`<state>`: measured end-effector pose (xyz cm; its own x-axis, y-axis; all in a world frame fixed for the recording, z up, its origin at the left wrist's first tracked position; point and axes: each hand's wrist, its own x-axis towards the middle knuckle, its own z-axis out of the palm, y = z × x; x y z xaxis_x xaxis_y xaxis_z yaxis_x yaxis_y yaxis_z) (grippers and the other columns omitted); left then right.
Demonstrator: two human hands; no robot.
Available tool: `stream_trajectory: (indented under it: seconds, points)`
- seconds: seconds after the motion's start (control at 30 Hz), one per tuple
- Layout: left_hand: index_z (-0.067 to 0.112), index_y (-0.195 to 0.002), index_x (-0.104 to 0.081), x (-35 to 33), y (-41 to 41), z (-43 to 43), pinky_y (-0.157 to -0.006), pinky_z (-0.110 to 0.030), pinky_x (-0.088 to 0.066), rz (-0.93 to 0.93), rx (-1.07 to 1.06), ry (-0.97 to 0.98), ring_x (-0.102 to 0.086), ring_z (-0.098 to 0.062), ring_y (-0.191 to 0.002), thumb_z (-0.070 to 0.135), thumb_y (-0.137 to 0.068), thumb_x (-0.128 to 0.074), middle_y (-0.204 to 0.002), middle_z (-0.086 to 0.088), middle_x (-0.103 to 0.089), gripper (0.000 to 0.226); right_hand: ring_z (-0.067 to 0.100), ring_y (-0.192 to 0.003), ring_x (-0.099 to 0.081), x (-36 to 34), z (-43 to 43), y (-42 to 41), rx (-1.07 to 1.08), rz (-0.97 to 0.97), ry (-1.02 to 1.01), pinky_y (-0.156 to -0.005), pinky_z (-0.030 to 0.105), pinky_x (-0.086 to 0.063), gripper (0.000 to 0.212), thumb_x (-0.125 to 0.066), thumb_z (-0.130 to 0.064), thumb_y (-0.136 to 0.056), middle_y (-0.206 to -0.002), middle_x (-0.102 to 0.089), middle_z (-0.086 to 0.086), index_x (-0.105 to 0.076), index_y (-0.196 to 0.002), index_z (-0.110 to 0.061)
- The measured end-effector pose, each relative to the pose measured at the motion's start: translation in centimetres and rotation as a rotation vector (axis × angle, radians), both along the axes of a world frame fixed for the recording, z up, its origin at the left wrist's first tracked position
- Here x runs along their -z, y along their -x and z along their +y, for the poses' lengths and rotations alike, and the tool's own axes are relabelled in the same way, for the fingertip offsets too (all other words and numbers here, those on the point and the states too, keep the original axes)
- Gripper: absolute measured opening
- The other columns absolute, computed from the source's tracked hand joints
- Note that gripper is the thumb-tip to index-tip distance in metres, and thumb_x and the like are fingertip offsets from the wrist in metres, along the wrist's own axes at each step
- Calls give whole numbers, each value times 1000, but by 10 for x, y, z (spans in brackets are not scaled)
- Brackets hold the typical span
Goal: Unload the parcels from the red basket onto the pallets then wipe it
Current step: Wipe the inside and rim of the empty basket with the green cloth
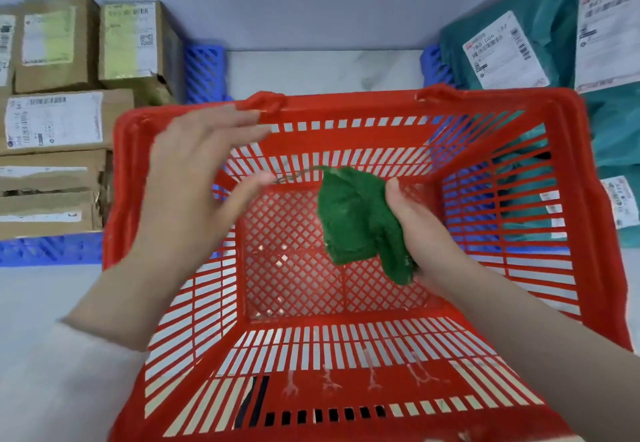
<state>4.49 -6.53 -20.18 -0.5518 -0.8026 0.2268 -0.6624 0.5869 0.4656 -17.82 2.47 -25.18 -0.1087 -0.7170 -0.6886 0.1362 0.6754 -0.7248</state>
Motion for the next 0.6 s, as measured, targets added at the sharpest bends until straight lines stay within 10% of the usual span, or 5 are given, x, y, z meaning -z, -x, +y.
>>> stream_trajectory:
  seconds: [0.13,0.27,0.4,0.6]
  points:
    - [28,-126,-44,30,51,47,-105,-36,-33,-3,309,-354,-44,-13,-124,59,-74,-56,-129,7,-53,62,25,-105,-63,16,8,-6,-2,-311,-337,-92,37,-50,72,-31,-69,-81,-111,-67,11,-63,-110,-11]
    - [24,-125,-51,60,69,54,-105,-35,-33,-73,296,-516,-46,-14,-119,56,-68,-64,-124,3,-57,67,20,-72,-71,19,10,0,-100,-379,-393,-58,25,-57,78,-21,-73,-83,-80,-73,10,-64,-96,-9]
    - [21,-97,-59,73,75,52,-83,-9,-35,31,144,-640,-51,-7,-93,38,-76,-67,-96,11,-56,29,30,-102,-65,24,11,8,-105,-499,-424,-90,41,-52,89,-22,-79,-76,-111,-67,19,-60,-116,-9]
    - [9,-93,-61,110,63,45,-78,-34,-52,133,-196,-1055,-61,-24,-86,40,-88,-52,-89,-8,-64,33,27,-110,-56,39,18,22,-286,-308,-439,-88,36,-48,86,-19,-77,-70,-128,-56,15,-43,-133,-22]
